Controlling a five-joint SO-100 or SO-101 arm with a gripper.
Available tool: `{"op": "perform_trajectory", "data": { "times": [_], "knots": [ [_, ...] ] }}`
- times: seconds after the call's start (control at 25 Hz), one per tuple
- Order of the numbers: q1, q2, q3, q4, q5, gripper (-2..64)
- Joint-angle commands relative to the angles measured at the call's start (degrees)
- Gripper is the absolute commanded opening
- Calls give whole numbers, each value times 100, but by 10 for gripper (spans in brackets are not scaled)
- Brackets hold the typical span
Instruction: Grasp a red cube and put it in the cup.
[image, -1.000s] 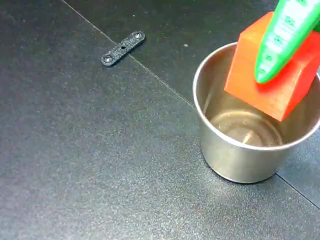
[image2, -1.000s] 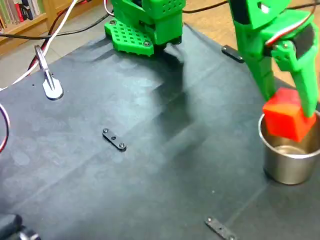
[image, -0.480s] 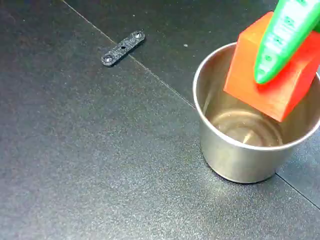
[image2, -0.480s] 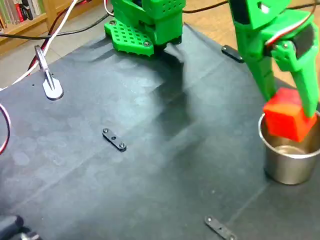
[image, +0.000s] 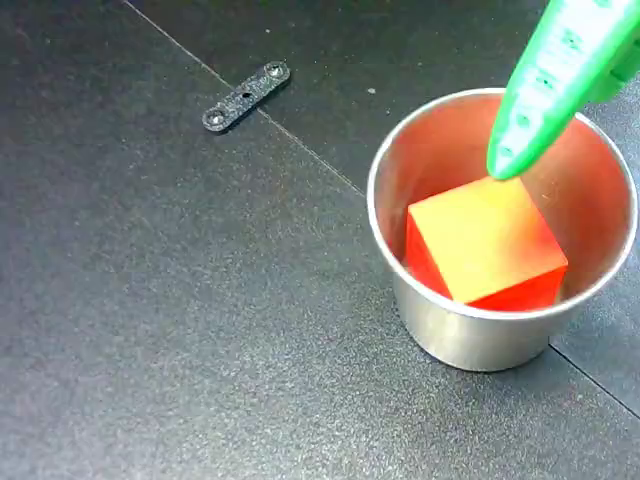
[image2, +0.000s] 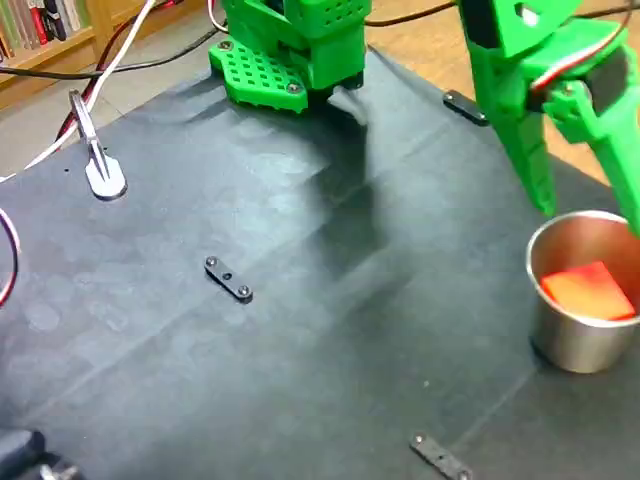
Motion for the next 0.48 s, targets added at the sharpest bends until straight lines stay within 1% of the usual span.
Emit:
{"op": "perform_trajectory", "data": {
  "times": [0.0, 0.2, 0.44],
  "knots": [
    [-62, 167, -114, -26, 18, 276],
    [-70, 202, -132, -26, 26, 276],
    [-352, 932, -44, 70, 26, 276]
  ]
}}
